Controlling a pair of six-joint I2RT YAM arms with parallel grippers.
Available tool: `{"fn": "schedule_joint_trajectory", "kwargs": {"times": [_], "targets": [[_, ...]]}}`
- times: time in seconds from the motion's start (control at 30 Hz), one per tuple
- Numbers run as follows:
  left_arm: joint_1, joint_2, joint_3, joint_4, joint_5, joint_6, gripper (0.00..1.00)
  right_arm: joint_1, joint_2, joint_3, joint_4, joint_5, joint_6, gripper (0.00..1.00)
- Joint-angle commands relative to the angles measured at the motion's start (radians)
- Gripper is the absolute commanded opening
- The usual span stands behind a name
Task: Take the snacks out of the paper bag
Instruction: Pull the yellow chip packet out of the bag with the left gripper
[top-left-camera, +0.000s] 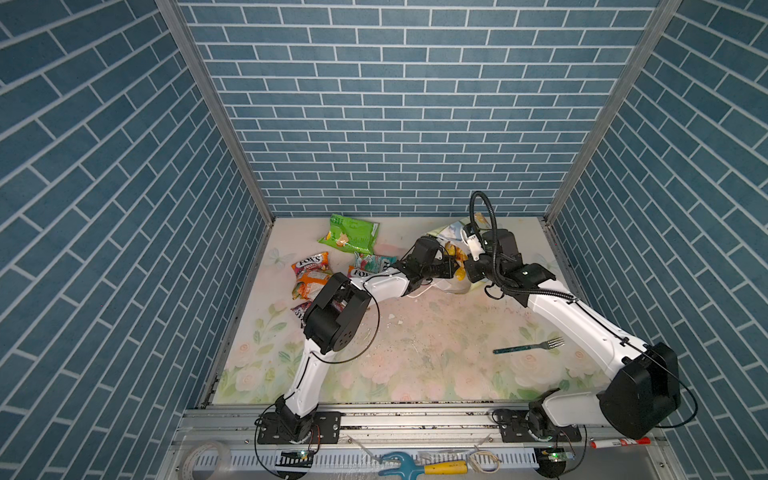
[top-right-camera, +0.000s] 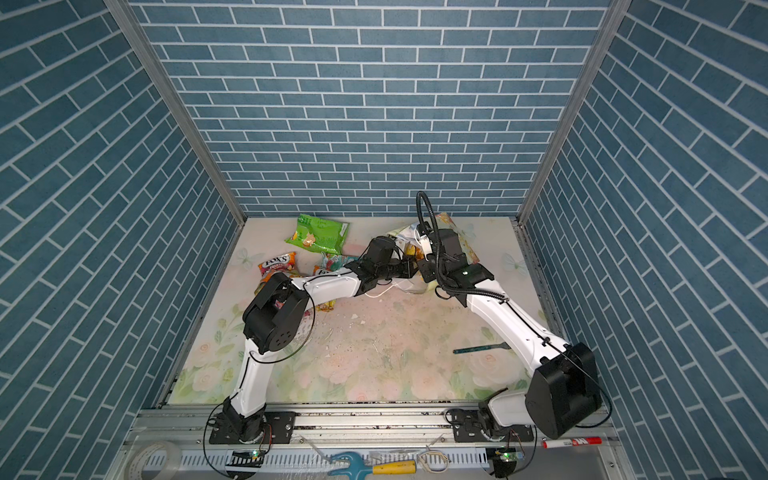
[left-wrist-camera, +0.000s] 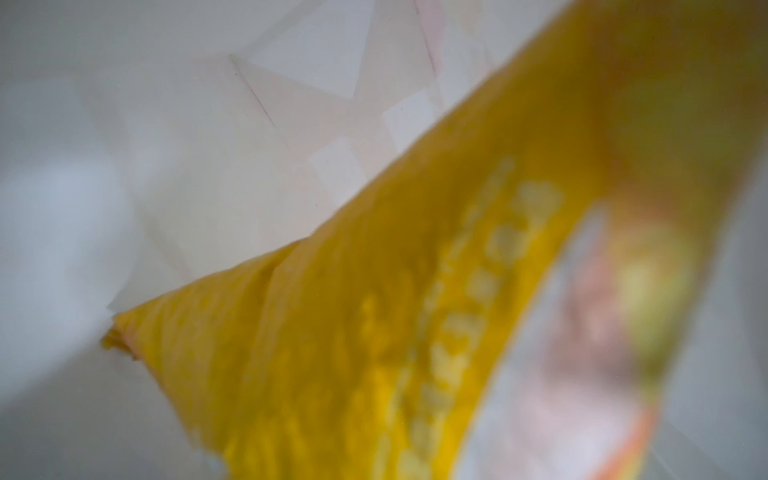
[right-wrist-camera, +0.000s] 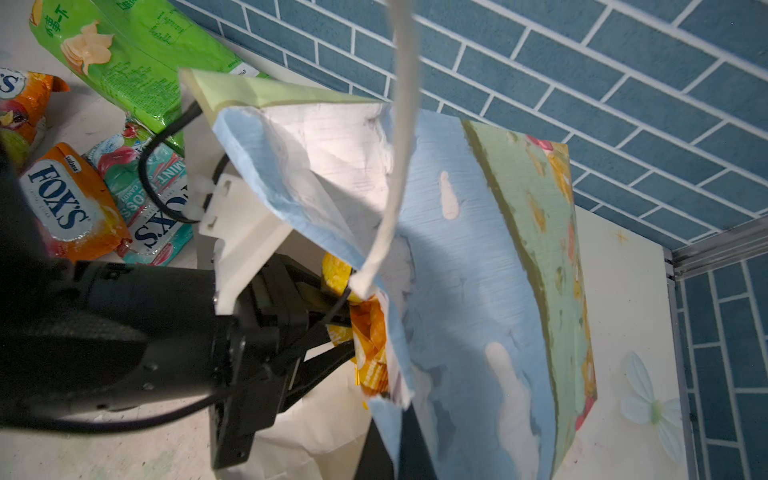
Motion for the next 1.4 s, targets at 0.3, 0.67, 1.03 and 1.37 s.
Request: {"fn": "schedule_joint_trajectory", "kwargs": {"times": [0.3, 0.67, 1.03, 1.37], "targets": [[0.037, -0.121, -0.064, 0.009, -0.002, 0.031, 0.00, 0.001, -0.030, -0.031, -0.014, 0.062, 0.023, 0.00], [0.055, -0.179, -0.088, -0.046, -0.008, 0.051, 0.00, 0.001, -0.020, -0.051, 0.032, 0.070, 0.048, 0.00], [0.077, -0.213, -0.079, -0.118, -0.009, 0.055, 0.00, 0.001, -0.001, -0.061, 0.057, 0.098, 0.052, 0.00], [0.093, -0.267, -0.083, -0.168, -0.008, 0.055, 0.00, 0.001, -0.003, -0.064, 0.061, 0.108, 0.057, 0.00]]}}
